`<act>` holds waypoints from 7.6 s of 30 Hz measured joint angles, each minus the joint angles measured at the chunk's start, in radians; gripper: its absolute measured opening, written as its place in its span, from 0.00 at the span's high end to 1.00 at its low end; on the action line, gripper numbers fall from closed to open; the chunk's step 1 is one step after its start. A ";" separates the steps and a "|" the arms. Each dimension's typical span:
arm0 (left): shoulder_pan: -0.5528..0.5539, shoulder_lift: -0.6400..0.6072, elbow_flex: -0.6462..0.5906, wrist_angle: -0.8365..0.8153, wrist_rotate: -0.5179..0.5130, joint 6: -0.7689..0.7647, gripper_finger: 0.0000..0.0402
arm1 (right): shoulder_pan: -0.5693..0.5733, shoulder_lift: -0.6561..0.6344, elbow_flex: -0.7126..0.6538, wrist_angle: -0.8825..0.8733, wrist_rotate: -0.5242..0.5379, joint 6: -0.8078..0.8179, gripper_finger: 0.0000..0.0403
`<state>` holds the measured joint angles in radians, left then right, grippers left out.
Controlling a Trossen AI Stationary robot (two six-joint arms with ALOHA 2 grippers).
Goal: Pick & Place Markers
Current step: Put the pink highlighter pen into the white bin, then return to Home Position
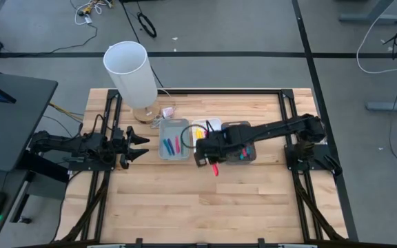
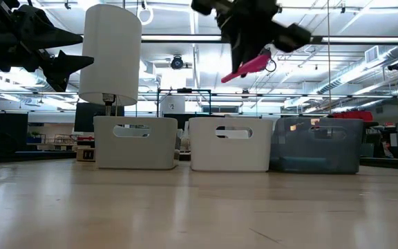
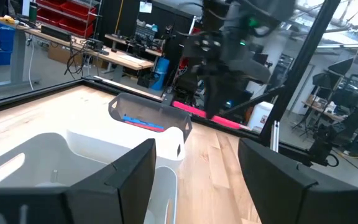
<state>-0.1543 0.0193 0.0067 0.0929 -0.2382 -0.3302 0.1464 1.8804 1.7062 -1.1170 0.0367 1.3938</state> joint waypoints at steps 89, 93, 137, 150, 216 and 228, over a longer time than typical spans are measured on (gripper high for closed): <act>0.000 0.000 0.000 0.000 0.000 0.000 0.42 | -0.356 0.149 -0.187 0.216 -0.139 -0.255 0.52; 0.000 0.000 0.000 0.000 0.000 0.000 0.42 | -0.356 0.113 -0.187 0.224 -0.107 -0.270 0.45; 0.000 0.000 0.000 0.000 0.000 0.000 0.42 | -0.310 -0.671 -0.797 1.491 0.037 -1.335 0.13; 0.000 0.000 0.000 0.000 0.000 0.000 0.42 | -0.381 -0.951 -1.261 1.646 0.035 -1.363 0.13; 0.000 0.000 0.000 0.000 0.000 0.000 0.42 | -0.648 -1.881 -1.688 1.139 0.025 -1.376 0.13; 0.000 0.000 0.000 0.000 0.000 0.000 0.42 | -0.647 -1.871 -1.688 1.140 0.026 -1.376 0.13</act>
<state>-0.1543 0.0193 0.0070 0.0929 -0.2382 -0.3305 -0.5011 0.0090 0.0177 0.0227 0.0624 0.0174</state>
